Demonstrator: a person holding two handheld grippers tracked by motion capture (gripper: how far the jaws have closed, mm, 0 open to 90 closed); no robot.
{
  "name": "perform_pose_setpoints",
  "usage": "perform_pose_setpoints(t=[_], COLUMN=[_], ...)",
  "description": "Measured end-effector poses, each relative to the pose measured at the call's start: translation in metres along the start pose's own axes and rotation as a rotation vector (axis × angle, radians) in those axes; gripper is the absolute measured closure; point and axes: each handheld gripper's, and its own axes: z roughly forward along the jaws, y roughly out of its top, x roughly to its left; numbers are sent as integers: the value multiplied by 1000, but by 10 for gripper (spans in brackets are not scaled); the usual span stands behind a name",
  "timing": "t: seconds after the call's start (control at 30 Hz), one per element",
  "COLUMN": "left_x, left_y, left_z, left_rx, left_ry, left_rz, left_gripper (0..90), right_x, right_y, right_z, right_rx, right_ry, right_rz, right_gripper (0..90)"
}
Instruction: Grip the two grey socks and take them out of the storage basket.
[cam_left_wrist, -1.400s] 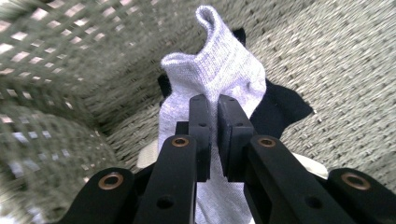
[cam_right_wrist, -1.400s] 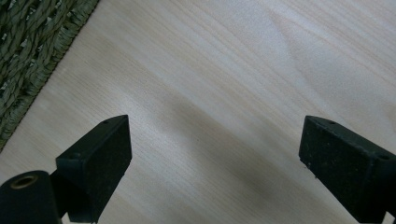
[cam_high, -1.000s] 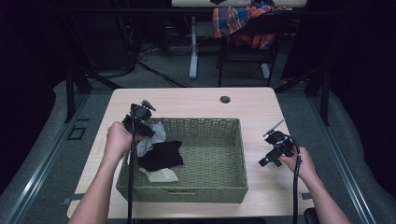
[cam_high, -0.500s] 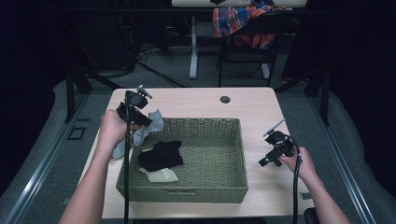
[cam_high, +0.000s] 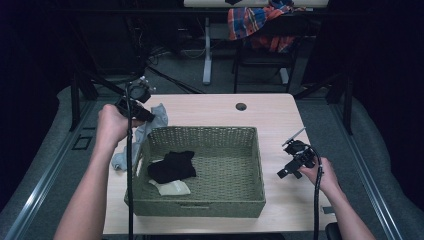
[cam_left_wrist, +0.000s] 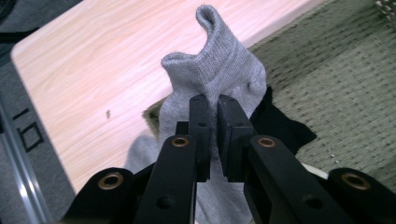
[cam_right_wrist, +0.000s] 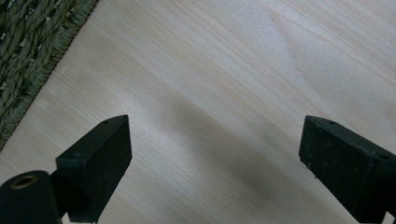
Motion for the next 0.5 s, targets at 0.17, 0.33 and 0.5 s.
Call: perform_pose_setpoints(t=[0.17, 0.33, 0.5], left_x=[13, 25, 39], left_y=[-4, -11, -20], left_z=[-5, -7, -7], left_rx=[9, 14, 21], left_ry=[23, 37, 56], left_rz=[-24, -53, -90], left_gripper=[849, 849, 848], right_x=[0, 0, 1], right_y=[0, 0, 0], right_z=[0, 0, 0], right_rx=[2, 2, 0], right_ry=[2, 2, 0], right_rz=[6, 7, 6], right_gripper=[91, 91, 91])
